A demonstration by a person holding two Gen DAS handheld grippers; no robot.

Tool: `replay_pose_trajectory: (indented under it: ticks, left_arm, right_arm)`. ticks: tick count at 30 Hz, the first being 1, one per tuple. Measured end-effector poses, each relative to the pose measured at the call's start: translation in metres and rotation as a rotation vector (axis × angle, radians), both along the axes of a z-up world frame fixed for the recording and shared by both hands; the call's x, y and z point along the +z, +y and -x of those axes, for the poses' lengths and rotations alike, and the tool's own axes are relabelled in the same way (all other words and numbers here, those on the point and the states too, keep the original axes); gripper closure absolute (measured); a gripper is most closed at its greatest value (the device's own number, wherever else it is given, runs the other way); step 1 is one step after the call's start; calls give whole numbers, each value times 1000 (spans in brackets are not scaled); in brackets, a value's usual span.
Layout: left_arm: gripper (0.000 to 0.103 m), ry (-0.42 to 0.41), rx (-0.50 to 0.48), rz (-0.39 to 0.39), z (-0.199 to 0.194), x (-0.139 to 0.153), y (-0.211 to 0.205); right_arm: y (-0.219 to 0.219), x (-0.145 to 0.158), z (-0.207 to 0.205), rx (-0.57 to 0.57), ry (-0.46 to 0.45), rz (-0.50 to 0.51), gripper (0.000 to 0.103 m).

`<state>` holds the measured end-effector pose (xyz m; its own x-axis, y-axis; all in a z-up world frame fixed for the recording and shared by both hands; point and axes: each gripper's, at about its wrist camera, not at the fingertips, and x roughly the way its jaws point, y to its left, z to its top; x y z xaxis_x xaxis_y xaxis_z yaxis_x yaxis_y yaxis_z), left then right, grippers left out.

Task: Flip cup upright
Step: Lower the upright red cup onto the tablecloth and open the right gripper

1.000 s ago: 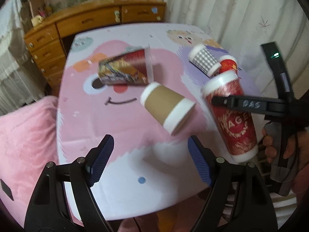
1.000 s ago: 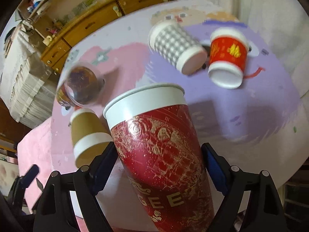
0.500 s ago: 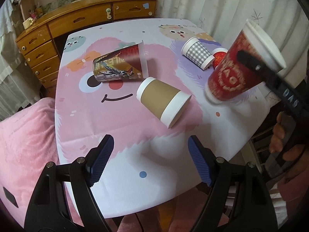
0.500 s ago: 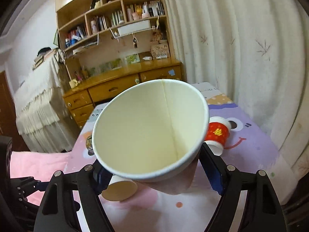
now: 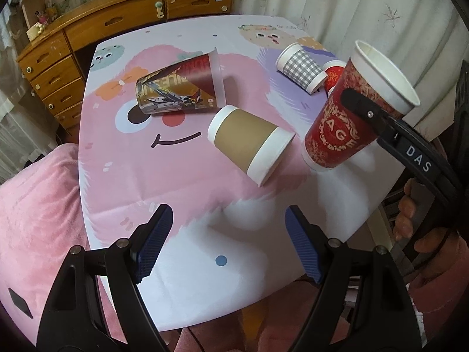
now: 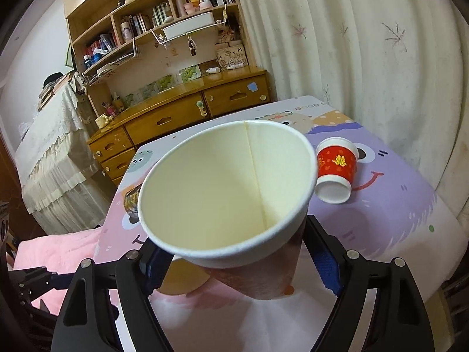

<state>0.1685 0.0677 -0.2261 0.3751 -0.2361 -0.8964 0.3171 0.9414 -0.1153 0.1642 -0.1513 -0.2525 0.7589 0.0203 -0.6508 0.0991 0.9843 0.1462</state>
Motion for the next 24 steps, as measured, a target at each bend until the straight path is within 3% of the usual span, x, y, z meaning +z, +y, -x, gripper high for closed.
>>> replay_pose_trajectory:
  ticks: [4, 7, 12, 16, 19, 24]
  left_arm:
    - [26, 6, 39, -63, -2, 2, -1]
    - [26, -20, 108, -76, -2, 13, 3]
    - [26, -62, 228, -102, 1, 35, 1]
    - [26, -82, 374, -141, 16, 55, -3]
    - [26, -37, 374, -158, 27, 63, -14]
    - [26, -68, 385, -217, 70, 72, -40]
  right_arm:
    - [5, -21, -4, 19, 80, 17, 18]
    - [1, -40, -6, 40, 161, -24, 12]
    - [-15, -58, 7, 65, 326, -98, 10]
    - [-33, -60, 32, 114, 441, -88, 8]
    - [-54, -55, 50, 173, 538, -78, 3]
    - [-93, -33, 86, 216, 570, -78, 1]
